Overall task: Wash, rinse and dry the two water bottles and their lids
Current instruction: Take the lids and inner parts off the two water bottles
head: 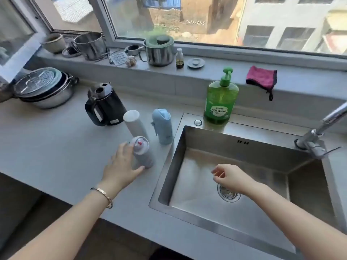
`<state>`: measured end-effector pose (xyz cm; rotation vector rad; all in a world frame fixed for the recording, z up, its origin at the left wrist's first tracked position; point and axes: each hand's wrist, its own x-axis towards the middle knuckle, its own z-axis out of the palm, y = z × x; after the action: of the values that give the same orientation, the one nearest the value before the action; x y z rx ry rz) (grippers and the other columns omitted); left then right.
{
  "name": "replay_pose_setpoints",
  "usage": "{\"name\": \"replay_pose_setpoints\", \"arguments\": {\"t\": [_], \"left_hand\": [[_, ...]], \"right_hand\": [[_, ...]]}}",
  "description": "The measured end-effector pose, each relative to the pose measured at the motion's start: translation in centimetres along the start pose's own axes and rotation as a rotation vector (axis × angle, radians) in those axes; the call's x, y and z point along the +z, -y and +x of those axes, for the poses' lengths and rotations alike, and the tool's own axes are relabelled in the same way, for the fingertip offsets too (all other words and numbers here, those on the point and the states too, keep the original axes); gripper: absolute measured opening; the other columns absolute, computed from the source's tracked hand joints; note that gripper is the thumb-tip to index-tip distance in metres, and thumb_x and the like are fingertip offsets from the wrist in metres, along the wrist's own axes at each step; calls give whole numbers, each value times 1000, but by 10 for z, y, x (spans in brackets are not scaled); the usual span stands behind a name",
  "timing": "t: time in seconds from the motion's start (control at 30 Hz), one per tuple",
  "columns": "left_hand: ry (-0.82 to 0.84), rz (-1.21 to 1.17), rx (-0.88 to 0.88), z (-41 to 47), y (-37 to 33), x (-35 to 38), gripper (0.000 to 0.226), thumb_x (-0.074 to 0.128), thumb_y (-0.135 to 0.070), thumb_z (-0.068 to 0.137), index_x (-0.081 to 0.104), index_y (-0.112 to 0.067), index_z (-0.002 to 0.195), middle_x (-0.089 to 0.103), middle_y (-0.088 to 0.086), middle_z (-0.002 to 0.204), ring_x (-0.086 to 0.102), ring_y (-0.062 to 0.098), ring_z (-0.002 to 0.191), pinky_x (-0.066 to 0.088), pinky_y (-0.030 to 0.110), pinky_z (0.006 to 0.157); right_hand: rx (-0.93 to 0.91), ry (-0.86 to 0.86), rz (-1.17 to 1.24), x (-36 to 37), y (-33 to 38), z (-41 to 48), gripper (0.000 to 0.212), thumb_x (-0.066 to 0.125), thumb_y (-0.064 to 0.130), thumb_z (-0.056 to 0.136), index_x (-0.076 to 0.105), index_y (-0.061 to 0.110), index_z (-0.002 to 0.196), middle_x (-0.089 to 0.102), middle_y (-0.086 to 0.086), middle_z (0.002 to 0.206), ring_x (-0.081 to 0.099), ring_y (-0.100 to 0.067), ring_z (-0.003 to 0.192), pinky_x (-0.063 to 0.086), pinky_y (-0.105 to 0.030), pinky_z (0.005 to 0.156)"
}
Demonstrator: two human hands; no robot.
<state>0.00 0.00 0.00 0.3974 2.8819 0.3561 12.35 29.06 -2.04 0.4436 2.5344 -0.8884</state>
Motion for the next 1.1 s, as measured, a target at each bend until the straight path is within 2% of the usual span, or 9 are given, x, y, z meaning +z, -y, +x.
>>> {"name": "replay_pose_setpoints", "arguments": {"t": [0.2, 0.33, 0.43, 0.57, 0.67, 0.8, 0.9, 1.0, 1.1], "left_hand": [[181, 36, 74, 81, 17, 9, 77, 70, -37, 76, 30, -28, 141, 43, 2, 132, 44, 27, 119, 40, 34, 88], [141, -11, 158, 91, 17, 18, 65, 74, -29, 64, 48, -25, 124, 51, 3, 106, 49, 30, 101, 40, 32, 78], [142, 21, 343, 68, -9, 8, 65, 71, -41, 59, 50, -32, 120, 49, -3, 105, 46, 23, 98, 43, 31, 75], [217, -242, 553, 30, -68, -21, 68, 57, -63, 46, 35, -49, 110, 49, -21, 102, 49, 2, 97, 45, 28, 78], [299, -562, 616, 10, -107, -30, 65, 68, -57, 48, 39, -49, 106, 52, -23, 105, 54, 2, 98, 47, 24, 83], [193, -565, 884, 5, -141, -30, 62, 69, -56, 57, 43, -42, 111, 53, -18, 105, 51, -4, 86, 46, 16, 74], [-5, -354, 1110, 14, -164, -12, 60, 62, -60, 67, 46, -32, 117, 57, -6, 102, 54, 4, 74, 51, 24, 60], [-57, -387, 1053, 12, -191, 7, 52, 62, -57, 66, 49, -32, 109, 57, -2, 90, 54, 14, 67, 51, 27, 56], [-60, -382, 977, 1, -213, 21, 45, 58, -58, 64, 48, -35, 102, 53, -4, 84, 53, 14, 65, 50, 26, 55]], "right_hand": [[119, -1, 6, 17, 18, 25, 27, 52, 24, 88, 61, 19, 112, 59, 9, 91, 57, -11, 90, 48, -27, 86], [143, -30, 27, 22, 24, 25, 28, 52, 26, 88, 61, 20, 113, 59, 9, 94, 56, -9, 90, 47, -27, 86], [98, -55, 35, 22, 30, 16, 33, 57, 28, 88, 57, 20, 120, 60, 6, 110, 55, -9, 103, 43, -24, 90], [-100, -91, 90, 14, 46, -6, 72, 72, 40, 76, 38, 24, 137, 44, 14, 131, 39, -1, 123, 26, -8, 97], [-155, -200, 281, 3, 52, -29, 88, 85, 36, 56, 37, 39, 129, 48, 26, 122, 45, 8, 109, 37, -8, 88], [-151, -520, 312, -7, 33, -52, 73, 73, 43, 47, 43, 47, 113, 55, 30, 106, 52, 10, 94, 43, -8, 73], [-101, -545, 324, -10, 17, -54, 68, 67, 44, 47, 40, 47, 109, 57, 29, 99, 55, 6, 88, 46, -13, 68], [-18, -583, 412, -12, -2, -54, 64, 67, 40, 48, 40, 48, 106, 61, 21, 94, 59, -5, 81, 51, -28, 70], [42, -631, 396, -10, -19, -55, 60, 64, 36, 50, 44, 44, 106, 61, 17, 93, 58, -7, 81, 51, -30, 72]]}}
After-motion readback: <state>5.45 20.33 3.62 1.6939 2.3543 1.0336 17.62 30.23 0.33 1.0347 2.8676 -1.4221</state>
